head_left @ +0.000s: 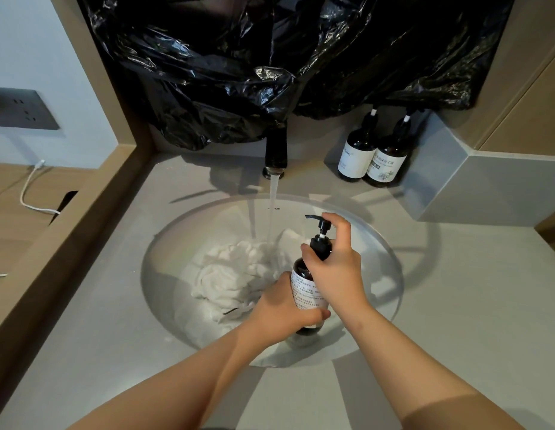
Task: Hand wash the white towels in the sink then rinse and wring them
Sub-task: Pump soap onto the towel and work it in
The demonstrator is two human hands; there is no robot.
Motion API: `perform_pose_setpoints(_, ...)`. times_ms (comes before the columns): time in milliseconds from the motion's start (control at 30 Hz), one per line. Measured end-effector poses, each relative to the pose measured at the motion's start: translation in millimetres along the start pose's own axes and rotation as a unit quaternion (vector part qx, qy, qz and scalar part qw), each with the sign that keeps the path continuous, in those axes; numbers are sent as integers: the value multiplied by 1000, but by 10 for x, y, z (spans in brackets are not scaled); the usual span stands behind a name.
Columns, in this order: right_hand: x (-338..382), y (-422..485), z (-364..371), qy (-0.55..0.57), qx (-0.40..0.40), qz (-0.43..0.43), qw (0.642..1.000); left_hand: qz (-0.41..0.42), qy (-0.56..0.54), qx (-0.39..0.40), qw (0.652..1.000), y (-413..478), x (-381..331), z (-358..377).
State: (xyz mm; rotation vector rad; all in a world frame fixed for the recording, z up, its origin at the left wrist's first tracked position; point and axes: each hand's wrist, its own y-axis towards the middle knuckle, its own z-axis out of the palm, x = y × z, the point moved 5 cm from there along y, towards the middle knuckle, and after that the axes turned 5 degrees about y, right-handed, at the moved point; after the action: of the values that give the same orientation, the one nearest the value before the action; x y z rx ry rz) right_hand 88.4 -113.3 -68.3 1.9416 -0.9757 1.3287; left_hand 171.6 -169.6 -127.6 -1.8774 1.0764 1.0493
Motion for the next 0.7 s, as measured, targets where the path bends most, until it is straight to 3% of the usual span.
perform_pose_setpoints(367,-3,104,-25,-54,52,20,997,-41,-25,-23,999,-6,-67,154)
perform_pose_setpoints(700,-33,136,-132,-56,16,33,998,-31,-52,-12,998,119,-27,259)
